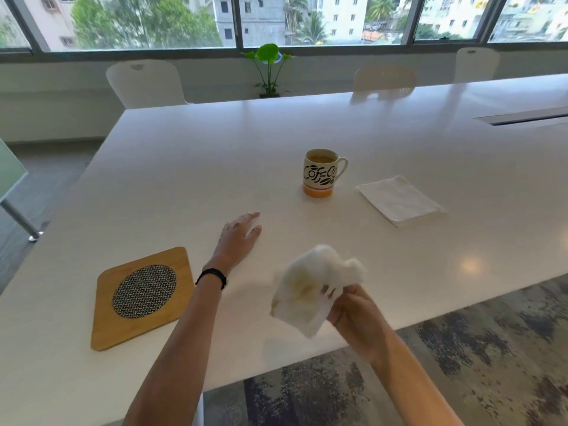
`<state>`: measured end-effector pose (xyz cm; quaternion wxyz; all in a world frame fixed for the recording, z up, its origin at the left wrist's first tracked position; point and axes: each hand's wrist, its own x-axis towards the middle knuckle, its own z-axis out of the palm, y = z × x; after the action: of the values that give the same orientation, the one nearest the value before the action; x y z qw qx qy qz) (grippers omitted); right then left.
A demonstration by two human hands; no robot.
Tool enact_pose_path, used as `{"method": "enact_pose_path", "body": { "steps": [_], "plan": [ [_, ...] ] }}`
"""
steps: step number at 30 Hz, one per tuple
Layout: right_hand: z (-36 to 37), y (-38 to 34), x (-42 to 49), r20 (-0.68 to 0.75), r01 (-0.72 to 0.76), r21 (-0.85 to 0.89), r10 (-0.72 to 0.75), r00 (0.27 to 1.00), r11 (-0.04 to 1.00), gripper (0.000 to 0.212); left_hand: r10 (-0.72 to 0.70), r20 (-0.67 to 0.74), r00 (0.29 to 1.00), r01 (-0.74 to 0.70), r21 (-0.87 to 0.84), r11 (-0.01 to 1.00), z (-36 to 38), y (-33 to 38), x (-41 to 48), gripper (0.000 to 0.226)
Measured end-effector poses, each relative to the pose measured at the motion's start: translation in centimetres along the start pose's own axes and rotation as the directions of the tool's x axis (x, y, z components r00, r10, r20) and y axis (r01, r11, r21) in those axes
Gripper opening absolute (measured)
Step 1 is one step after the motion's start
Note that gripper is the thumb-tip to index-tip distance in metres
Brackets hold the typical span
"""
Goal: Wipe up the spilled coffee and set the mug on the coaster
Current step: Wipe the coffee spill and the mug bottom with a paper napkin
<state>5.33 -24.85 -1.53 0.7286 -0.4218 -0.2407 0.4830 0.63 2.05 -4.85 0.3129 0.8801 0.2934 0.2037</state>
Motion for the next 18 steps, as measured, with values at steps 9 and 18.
{"method": "enact_pose_path", "body": {
  "steps": [9,18],
  "plan": [
    [-3.8,-4.9,5.8,-0.164,0.119,0.216,-0.084,0.983,0.969,0.027,0.09,0.11,0.99,-0.019,-0.529,0.848,1.8,3.4,-0.3,0.027],
    [-5.6,-6.1,10.0,-0.182,0.048,0.129,-0.024,0.983,0.99,0.034,0.137,0.429,0.893,0.28,-0.766,0.579,2.7,6.8,-2.2,0.036]
  ]
}}
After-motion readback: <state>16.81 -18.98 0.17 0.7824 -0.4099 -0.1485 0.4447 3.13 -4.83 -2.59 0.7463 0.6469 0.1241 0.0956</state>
